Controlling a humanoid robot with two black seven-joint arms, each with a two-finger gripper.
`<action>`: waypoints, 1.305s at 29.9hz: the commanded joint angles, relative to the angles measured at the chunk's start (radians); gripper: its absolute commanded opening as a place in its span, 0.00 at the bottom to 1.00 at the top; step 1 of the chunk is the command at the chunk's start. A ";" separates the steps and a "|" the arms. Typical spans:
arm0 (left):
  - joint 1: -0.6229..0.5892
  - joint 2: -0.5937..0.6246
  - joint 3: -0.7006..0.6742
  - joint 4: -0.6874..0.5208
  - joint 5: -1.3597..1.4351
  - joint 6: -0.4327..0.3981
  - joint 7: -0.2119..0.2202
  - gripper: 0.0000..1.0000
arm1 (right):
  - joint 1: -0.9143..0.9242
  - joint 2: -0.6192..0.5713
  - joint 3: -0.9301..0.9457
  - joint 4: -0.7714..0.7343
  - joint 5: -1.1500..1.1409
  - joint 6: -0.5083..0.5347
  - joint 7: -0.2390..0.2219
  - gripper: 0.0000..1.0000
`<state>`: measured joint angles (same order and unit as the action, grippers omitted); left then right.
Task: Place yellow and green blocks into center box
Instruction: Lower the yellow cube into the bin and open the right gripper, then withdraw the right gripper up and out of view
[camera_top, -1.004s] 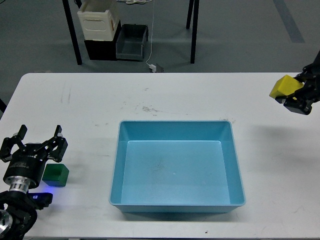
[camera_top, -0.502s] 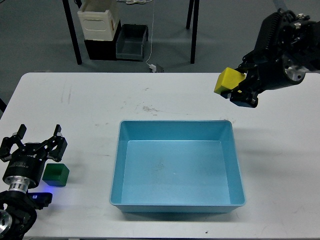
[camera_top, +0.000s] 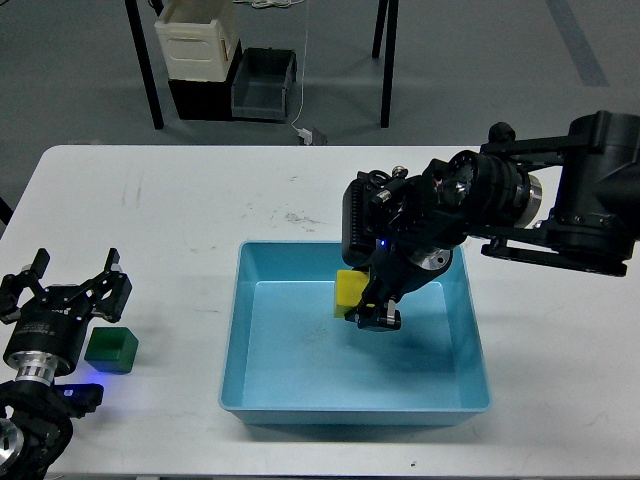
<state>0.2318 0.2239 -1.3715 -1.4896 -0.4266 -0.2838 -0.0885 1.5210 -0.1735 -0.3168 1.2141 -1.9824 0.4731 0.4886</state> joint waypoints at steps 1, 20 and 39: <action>0.000 0.000 0.000 0.000 0.000 0.000 -0.001 1.00 | -0.025 0.038 -0.040 -0.033 -0.003 0.007 0.000 0.11; -0.011 0.000 0.002 0.000 0.002 0.000 0.003 1.00 | -0.085 0.077 -0.077 -0.128 0.000 0.006 0.000 0.79; -0.075 0.253 0.003 0.000 0.012 0.003 0.030 1.00 | -0.140 -0.066 0.545 -0.113 0.131 -0.008 0.000 0.82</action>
<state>0.1696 0.4344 -1.3695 -1.4894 -0.4160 -0.2813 -0.0636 1.4040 -0.2300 0.1260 1.1000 -1.8829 0.4654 0.4886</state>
